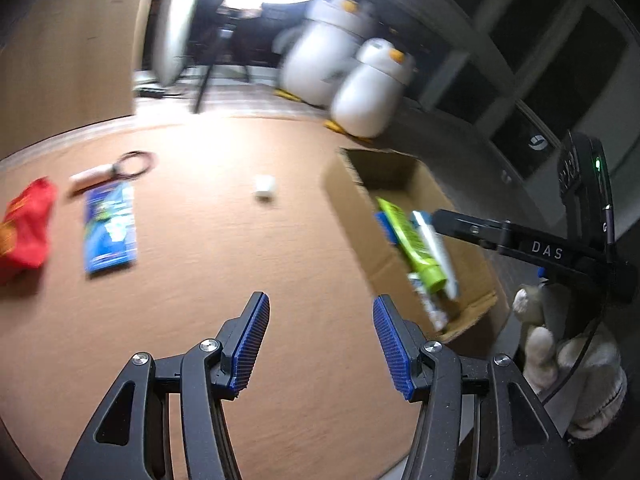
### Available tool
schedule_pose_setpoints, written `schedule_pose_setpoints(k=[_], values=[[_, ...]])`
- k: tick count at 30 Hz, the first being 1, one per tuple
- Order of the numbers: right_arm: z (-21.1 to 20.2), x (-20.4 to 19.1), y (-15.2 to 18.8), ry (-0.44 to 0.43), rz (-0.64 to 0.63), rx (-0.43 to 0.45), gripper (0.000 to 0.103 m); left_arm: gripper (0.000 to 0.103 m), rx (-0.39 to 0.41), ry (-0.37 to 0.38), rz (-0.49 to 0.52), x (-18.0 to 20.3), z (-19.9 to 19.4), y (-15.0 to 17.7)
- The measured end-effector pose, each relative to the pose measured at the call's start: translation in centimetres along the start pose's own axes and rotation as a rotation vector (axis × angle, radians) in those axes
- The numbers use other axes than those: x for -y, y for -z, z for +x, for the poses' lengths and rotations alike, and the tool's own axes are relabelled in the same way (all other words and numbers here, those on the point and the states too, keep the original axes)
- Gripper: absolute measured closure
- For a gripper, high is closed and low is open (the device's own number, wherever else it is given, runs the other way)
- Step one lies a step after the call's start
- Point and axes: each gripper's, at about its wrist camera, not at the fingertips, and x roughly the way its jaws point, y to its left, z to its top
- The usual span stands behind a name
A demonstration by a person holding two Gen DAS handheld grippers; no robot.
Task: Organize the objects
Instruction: 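Move the left tool to the red cloth bag and close on it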
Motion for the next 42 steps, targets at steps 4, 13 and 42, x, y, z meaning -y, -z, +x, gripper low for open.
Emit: schedule_pose_setpoints(k=[4, 13, 42], values=[[1.0, -0.7, 0.0, 0.002, 0.027, -0.032, 0.036, 0.045, 0.037, -0.058, -0.063, -4.2, -3.0, 0.6], [1.3, -3.9, 0.6, -0.028, 0.018, -0.011, 0.036, 0.045, 0.093, -0.194, -0.205, -15.2, -8.9, 1.0], [3.1, -9.4, 6.5, -0.052, -0.026, -0.128, 0.036, 0.044, 0.047, -0.315, -0.494, -36.3, -1.0, -10.5]])
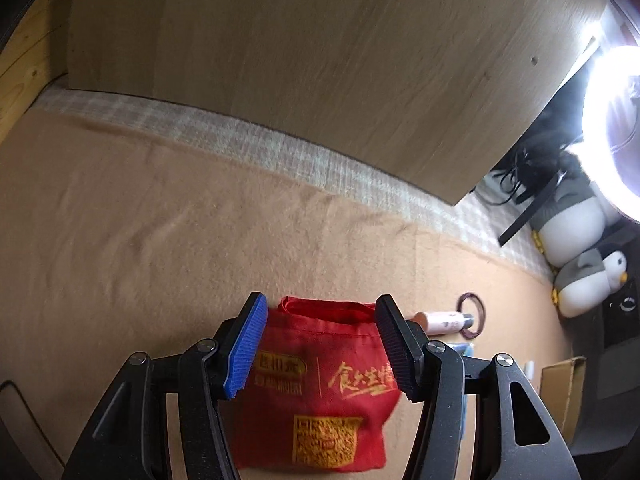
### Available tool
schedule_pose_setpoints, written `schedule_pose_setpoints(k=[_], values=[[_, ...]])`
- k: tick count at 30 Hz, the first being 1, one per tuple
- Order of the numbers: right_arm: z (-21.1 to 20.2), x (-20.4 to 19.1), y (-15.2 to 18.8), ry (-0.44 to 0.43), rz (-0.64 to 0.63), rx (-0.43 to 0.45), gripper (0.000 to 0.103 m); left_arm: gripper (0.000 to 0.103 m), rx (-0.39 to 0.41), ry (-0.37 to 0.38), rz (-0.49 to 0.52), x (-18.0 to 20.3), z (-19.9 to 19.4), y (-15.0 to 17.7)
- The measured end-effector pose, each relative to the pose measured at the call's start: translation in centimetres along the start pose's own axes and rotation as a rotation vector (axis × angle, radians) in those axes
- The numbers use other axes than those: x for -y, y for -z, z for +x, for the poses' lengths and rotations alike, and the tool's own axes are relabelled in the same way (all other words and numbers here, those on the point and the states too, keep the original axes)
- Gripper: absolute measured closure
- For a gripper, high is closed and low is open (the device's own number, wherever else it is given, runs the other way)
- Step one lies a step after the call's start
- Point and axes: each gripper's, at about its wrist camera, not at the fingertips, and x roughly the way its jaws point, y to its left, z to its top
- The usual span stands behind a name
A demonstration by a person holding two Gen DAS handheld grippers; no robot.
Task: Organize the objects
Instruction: 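Move the left tool to the red cloth bag and close on it, then lift the red bag with the left tool while the right tool grasps it too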
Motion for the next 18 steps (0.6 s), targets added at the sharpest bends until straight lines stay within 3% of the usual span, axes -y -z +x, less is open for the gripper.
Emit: schedule_pose_setpoints(k=[10, 18], values=[[0.9, 0.5, -0.9, -0.028, 0.018, -0.022, 0.036, 0.044, -0.038, 0.008, 0.009, -0.3, 1.1, 2.5], [1.5, -0.8, -1.7, -0.068, -0.012, -0.031, 0.036, 0.044, -0.046, 0.026, 0.015, 0.4, -0.2, 7.2]])
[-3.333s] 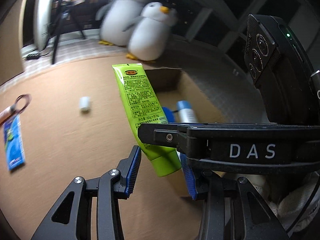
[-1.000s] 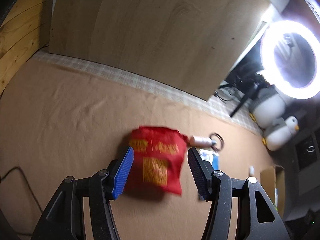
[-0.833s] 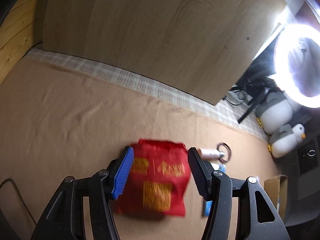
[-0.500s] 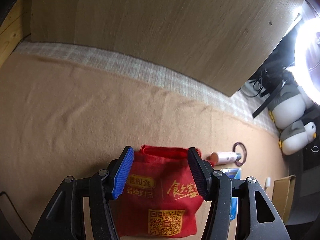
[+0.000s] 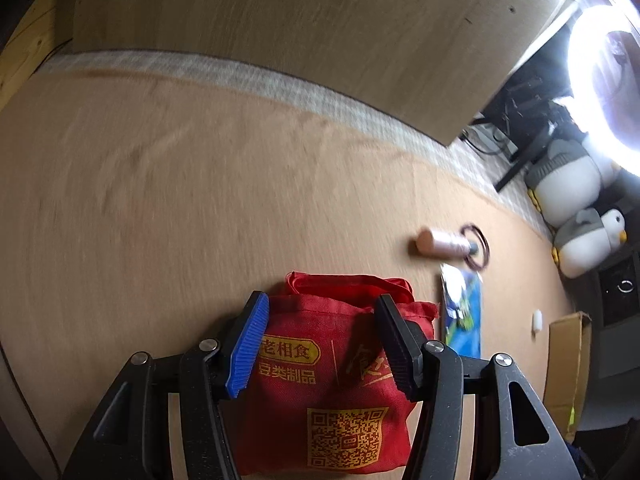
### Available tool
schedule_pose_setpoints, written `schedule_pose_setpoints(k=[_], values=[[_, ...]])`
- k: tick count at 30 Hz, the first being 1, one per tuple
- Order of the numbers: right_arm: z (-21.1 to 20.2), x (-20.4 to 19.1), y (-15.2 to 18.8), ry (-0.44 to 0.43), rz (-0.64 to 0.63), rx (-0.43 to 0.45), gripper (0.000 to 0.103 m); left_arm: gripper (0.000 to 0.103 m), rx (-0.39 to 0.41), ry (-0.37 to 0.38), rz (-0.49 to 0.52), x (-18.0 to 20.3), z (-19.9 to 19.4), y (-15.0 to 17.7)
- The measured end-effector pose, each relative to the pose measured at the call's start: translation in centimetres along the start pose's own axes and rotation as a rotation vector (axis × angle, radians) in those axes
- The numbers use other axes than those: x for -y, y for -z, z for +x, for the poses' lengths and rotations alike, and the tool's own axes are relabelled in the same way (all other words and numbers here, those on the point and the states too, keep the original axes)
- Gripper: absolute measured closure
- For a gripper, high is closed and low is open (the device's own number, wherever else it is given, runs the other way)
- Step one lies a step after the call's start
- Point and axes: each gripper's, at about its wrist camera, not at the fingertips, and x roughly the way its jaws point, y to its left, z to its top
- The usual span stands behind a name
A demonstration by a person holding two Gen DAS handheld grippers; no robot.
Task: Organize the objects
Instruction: 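Lift the red bag with the left tool while the right tool grasps it too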
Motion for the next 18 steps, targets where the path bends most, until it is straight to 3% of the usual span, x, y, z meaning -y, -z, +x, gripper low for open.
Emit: schedule_pose_setpoints(k=[5, 18], values=[[0.3, -0.8, 0.0, -0.028, -0.022, -0.005, 0.036, 0.044, -0.018, 0.047, 0.006, 1.0, -1.0, 4.5], [1.9, -2.4, 0.7, -0.079, -0.069, -0.053, 0.036, 0.044, -0.043, 0.056, 0.083, 3.9, -4.1, 13.8]])
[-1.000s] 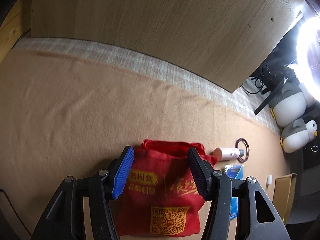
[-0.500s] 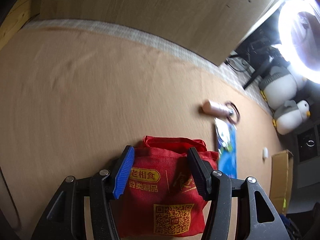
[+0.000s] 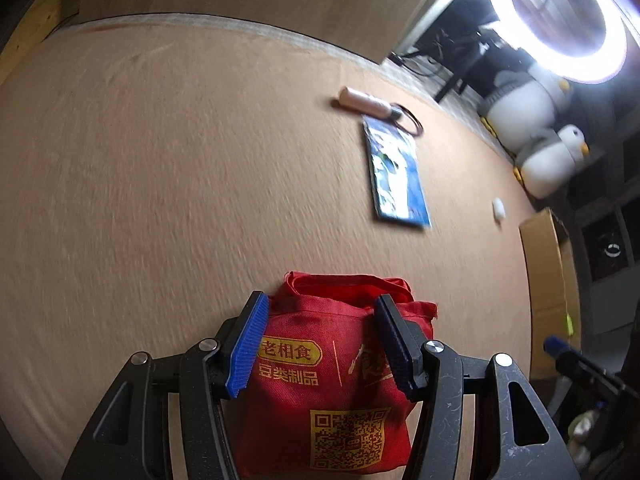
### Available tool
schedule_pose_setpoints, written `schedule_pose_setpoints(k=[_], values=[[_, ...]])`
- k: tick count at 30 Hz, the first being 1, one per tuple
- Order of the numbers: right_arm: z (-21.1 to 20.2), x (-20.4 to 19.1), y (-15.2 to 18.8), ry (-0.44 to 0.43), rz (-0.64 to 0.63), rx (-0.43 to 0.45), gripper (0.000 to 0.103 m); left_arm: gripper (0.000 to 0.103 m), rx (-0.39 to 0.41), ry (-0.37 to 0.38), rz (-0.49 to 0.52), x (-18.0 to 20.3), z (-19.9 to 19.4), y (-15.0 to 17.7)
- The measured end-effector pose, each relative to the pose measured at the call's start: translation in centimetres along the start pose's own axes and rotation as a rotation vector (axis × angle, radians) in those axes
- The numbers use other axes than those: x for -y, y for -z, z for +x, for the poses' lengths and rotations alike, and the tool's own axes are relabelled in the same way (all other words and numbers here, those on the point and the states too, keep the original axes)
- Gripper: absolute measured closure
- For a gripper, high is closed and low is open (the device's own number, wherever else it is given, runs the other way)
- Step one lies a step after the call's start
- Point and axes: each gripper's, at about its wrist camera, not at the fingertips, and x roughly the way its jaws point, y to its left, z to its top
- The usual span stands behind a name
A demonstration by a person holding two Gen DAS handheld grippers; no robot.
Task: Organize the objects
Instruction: 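Lift the red bag with the left tool while the right tool grasps it too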
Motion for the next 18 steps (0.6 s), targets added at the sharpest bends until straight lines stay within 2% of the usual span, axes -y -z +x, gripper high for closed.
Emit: schedule_pose_setpoints(k=[7, 9, 12, 18], values=[[1.6, -1.3, 0.5, -0.031, -0.019, -0.042, 0.036, 0.041, -0.018, 0.010, 0.070, 1.1, -1.9, 1.8], [2.2, -1.9, 0.7, -0.036, -0.024, -0.062, 0.036, 0.032, -0.017, 0.020, 0.087, 0.8, -3.0, 2.1], [3.1, -2.4, 1.0, -0.058, -0.013, -0.090, 0.036, 0.028, -0.020, 0.045, 0.126, 0.5, -4.1, 2.5], [5.1, -3.8, 1.2, -0.104, 0.006, -0.147, 0.036, 0.025, -0.089, 0.090, 0.212, 0.1, -4.1, 4.0]])
